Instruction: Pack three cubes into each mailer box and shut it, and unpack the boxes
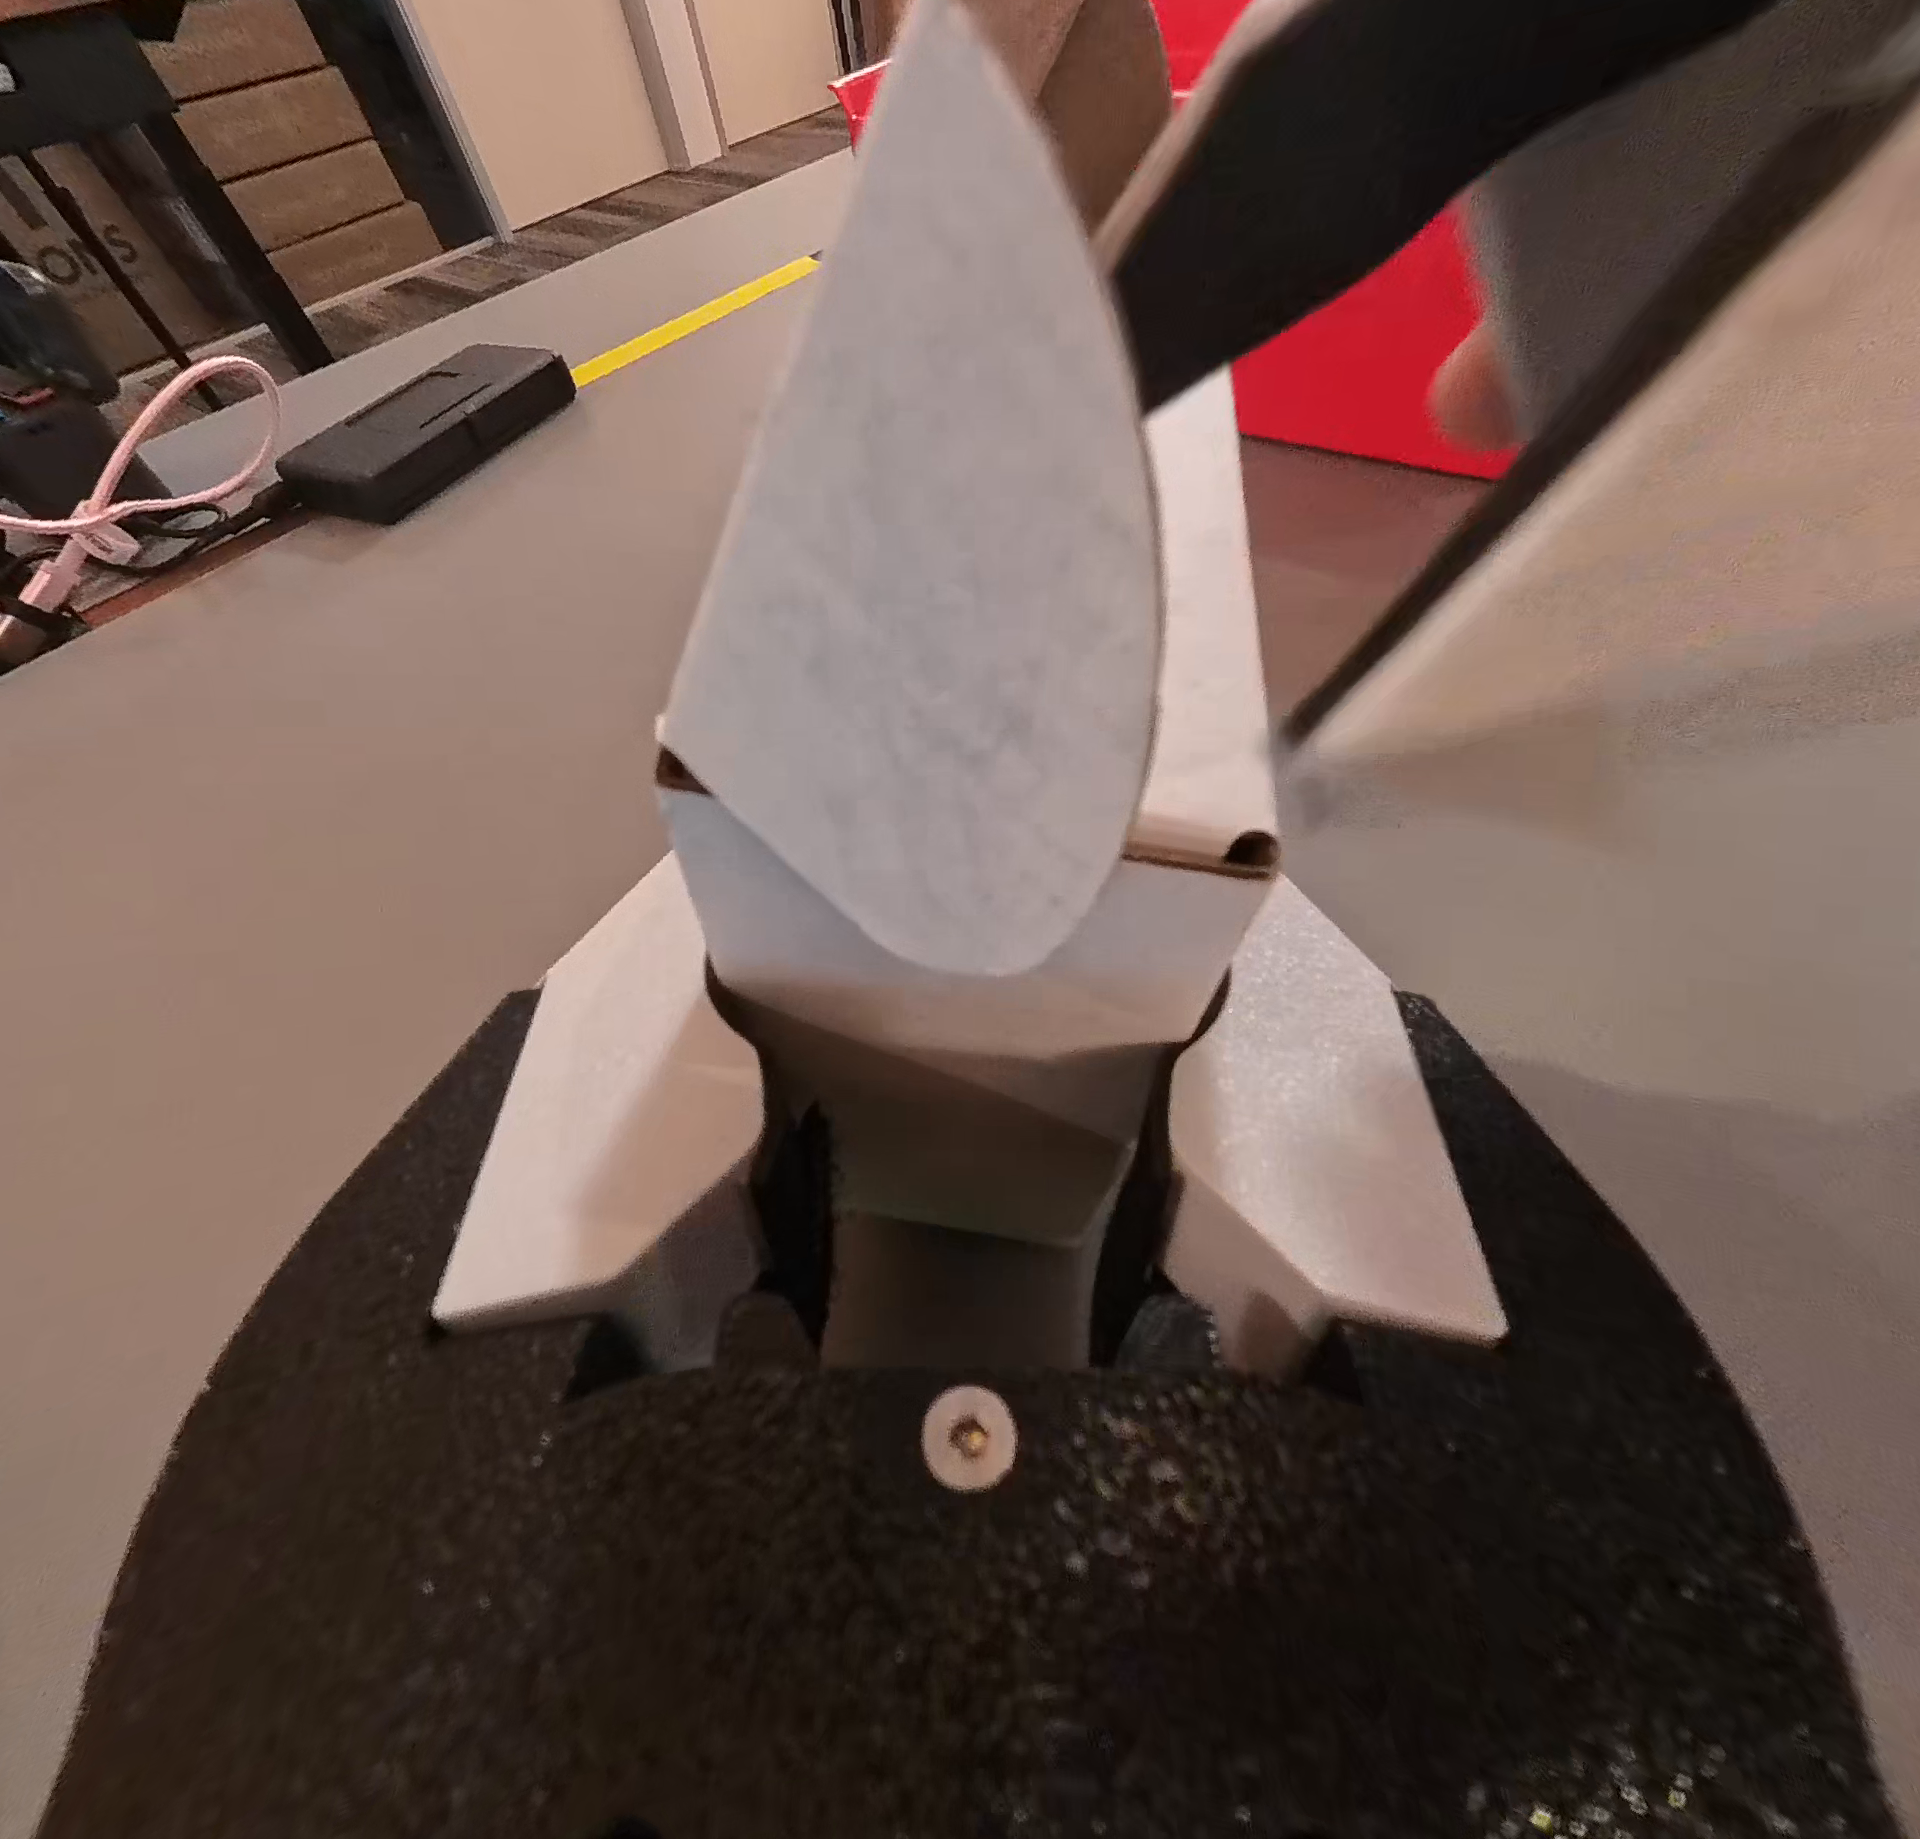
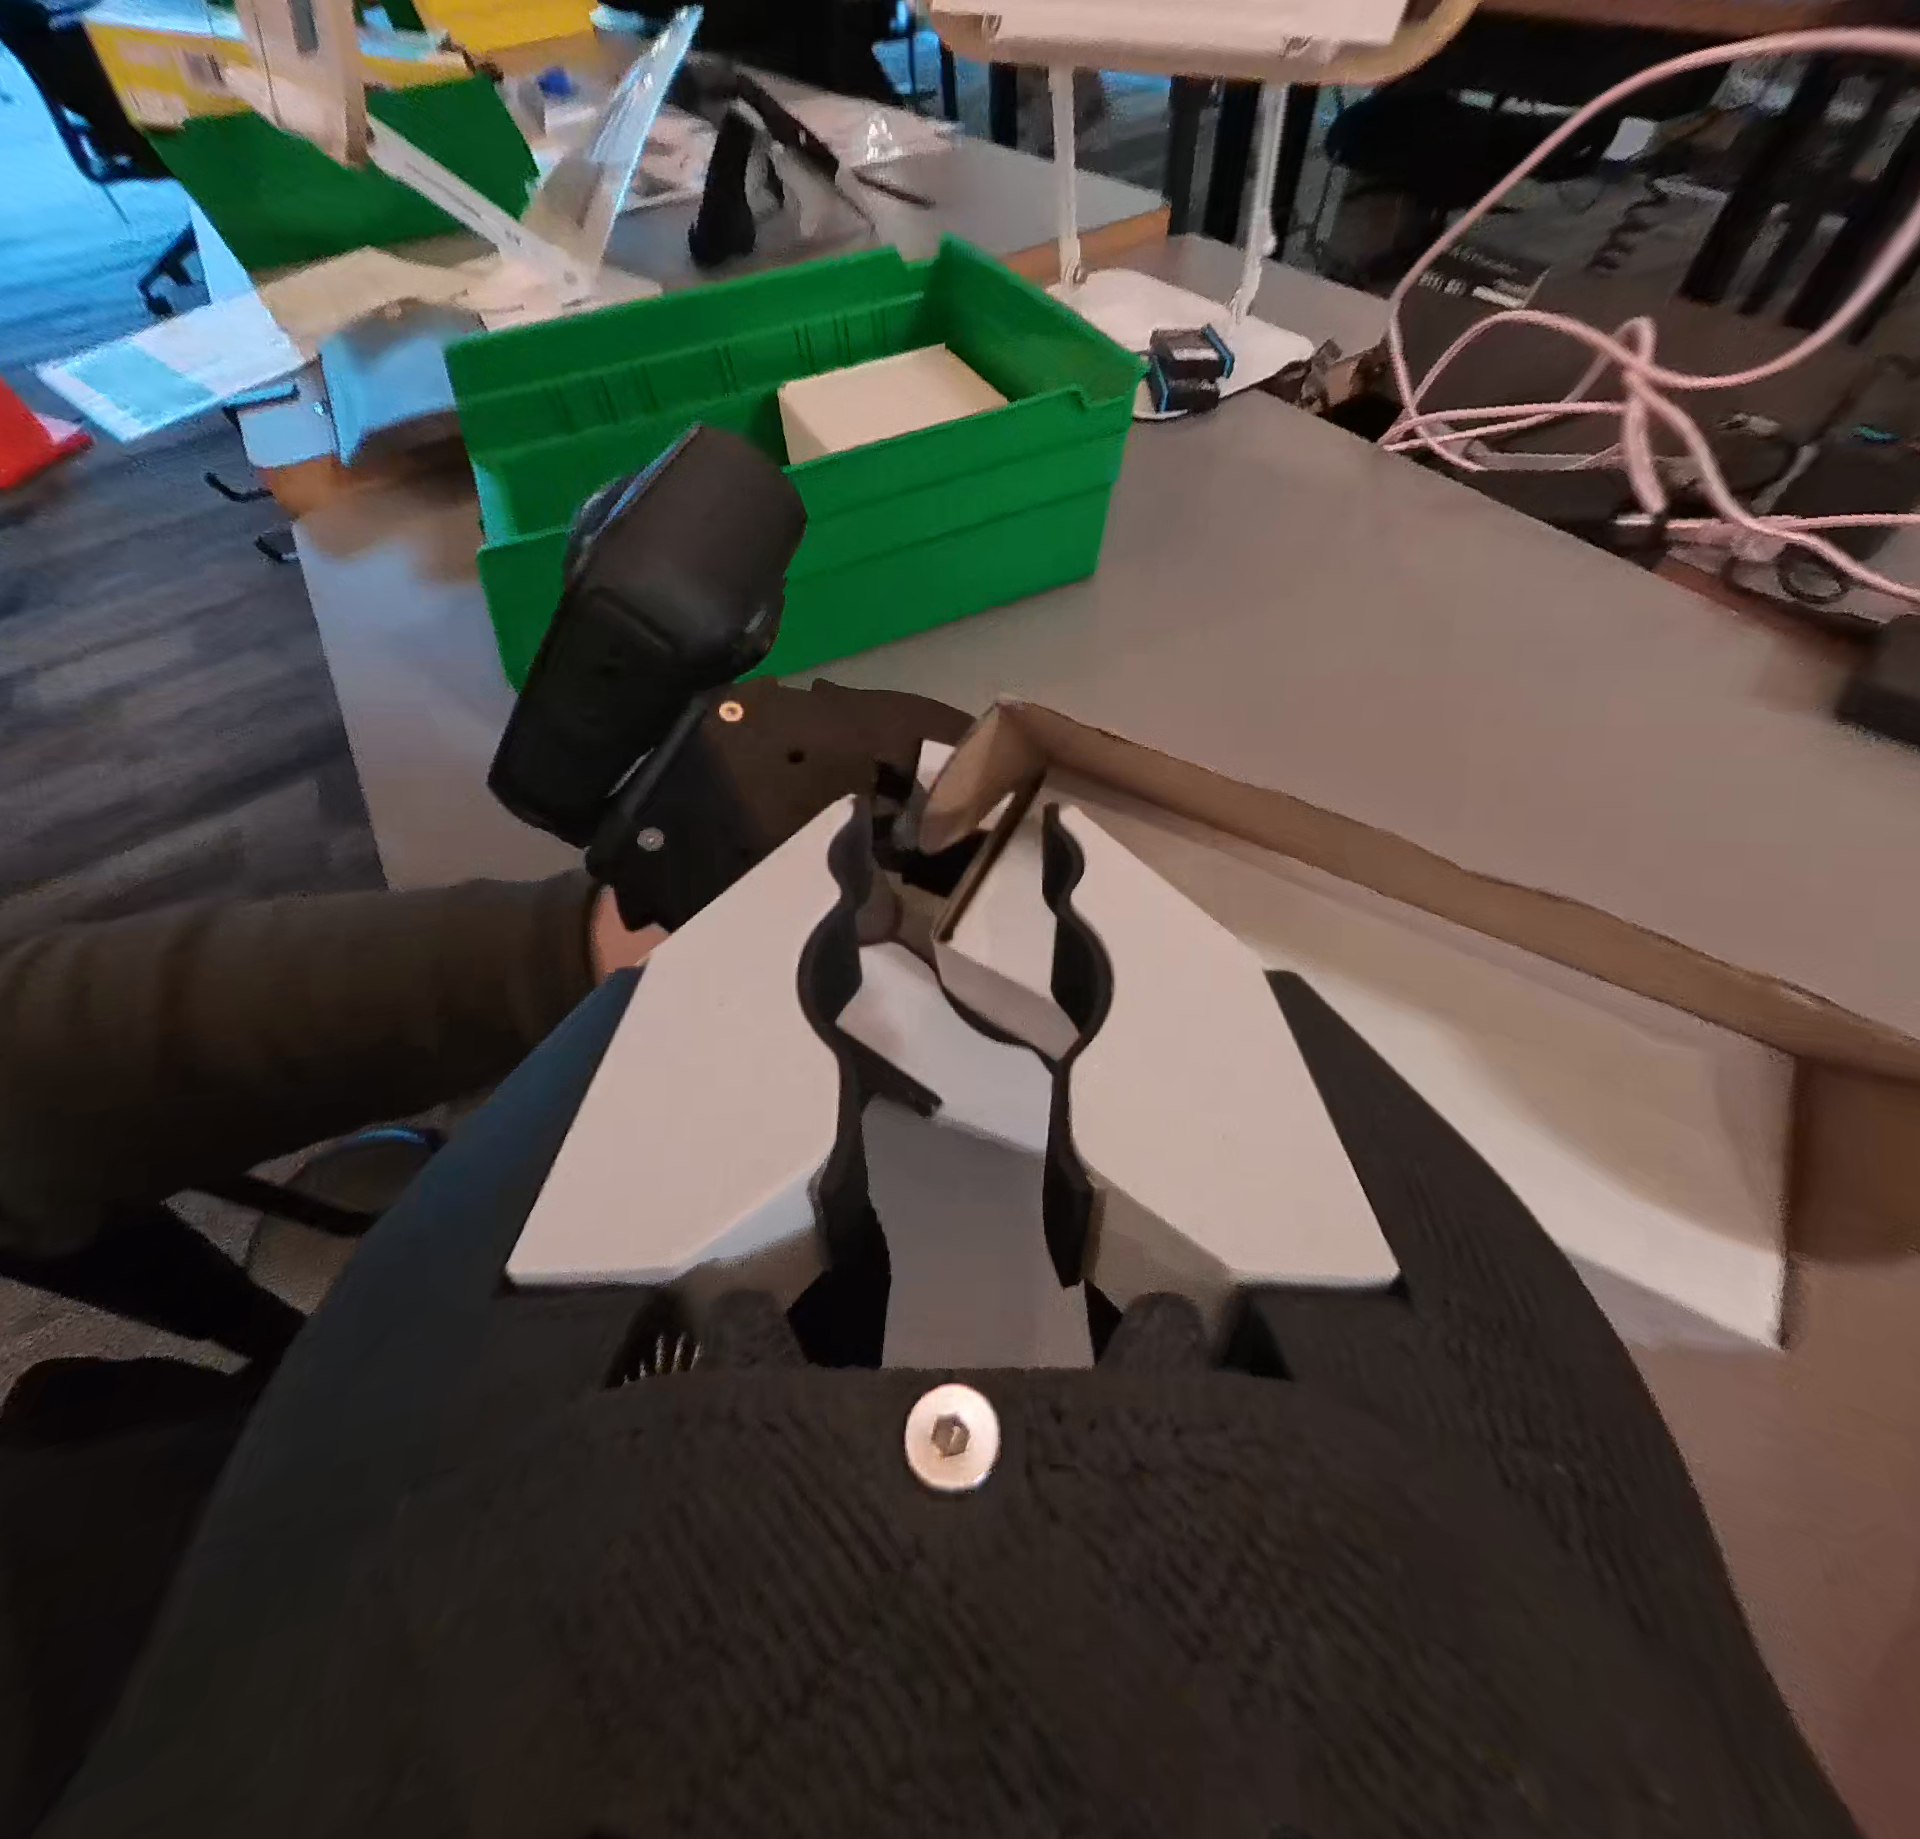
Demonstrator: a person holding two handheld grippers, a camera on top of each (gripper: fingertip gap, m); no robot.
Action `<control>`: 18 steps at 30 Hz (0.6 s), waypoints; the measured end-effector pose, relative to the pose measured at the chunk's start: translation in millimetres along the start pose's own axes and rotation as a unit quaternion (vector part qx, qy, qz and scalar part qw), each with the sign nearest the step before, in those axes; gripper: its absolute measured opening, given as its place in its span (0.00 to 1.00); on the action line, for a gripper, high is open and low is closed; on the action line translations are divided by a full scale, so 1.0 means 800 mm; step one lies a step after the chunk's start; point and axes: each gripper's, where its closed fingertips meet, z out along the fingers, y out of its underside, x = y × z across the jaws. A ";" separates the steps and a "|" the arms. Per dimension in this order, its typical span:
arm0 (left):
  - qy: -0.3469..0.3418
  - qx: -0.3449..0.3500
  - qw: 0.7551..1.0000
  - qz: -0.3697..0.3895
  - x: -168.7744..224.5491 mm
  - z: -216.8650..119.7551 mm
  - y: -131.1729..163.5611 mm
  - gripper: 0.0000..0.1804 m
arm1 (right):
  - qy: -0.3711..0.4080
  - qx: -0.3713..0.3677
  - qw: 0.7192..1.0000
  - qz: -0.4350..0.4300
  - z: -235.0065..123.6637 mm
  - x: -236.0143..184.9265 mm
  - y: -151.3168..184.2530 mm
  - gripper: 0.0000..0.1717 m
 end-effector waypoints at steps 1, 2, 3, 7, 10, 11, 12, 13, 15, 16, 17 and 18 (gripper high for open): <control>0.000 0.000 1.000 0.001 0.000 0.000 0.000 0.42 | -0.006 -0.006 1.000 0.001 0.010 -0.002 0.001 0.18; -0.001 0.000 1.000 0.003 0.000 0.000 0.000 0.42 | -0.011 -0.009 1.000 0.004 0.017 -0.004 0.001 0.18; -0.001 0.001 1.000 0.003 0.000 0.000 0.000 0.42 | -0.010 -0.009 1.000 0.001 0.023 -0.003 0.001 0.16; 0.006 -0.002 1.000 -0.019 -0.003 0.000 0.000 0.42 | 0.005 -0.011 1.000 -0.011 0.027 0.006 -0.001 0.07; 0.007 -0.002 1.000 -0.019 -0.003 0.000 0.001 0.42 | 0.007 -0.013 1.000 -0.011 0.025 0.008 -0.001 0.05; 0.007 -0.003 1.000 -0.020 -0.003 0.001 0.001 0.42 | 0.009 -0.015 1.000 -0.015 0.024 0.009 -0.001 0.05; 0.008 -0.003 1.000 -0.021 -0.003 0.001 0.001 0.42 | 0.011 -0.017 1.000 -0.019 0.025 0.009 0.000 0.05; 0.008 -0.004 1.000 -0.022 -0.003 0.001 0.001 0.42 | 0.014 -0.019 0.999 -0.024 0.025 0.009 0.000 0.05; 0.008 -0.004 1.000 -0.022 -0.003 0.001 0.001 0.42 | 0.019 -0.024 0.999 -0.032 0.025 0.009 0.000 0.04; 0.009 -0.004 1.000 -0.023 -0.003 0.001 0.001 0.42 | 0.020 -0.026 0.999 -0.033 0.025 0.010 0.000 0.04; 0.009 -0.004 1.000 -0.023 -0.003 0.001 0.001 0.42 | 0.020 -0.026 0.999 -0.031 0.024 0.010 -0.001 0.04; 0.009 -0.004 1.000 -0.022 -0.003 0.001 0.001 0.42 | 0.019 -0.025 0.999 -0.030 0.024 0.011 -0.002 0.04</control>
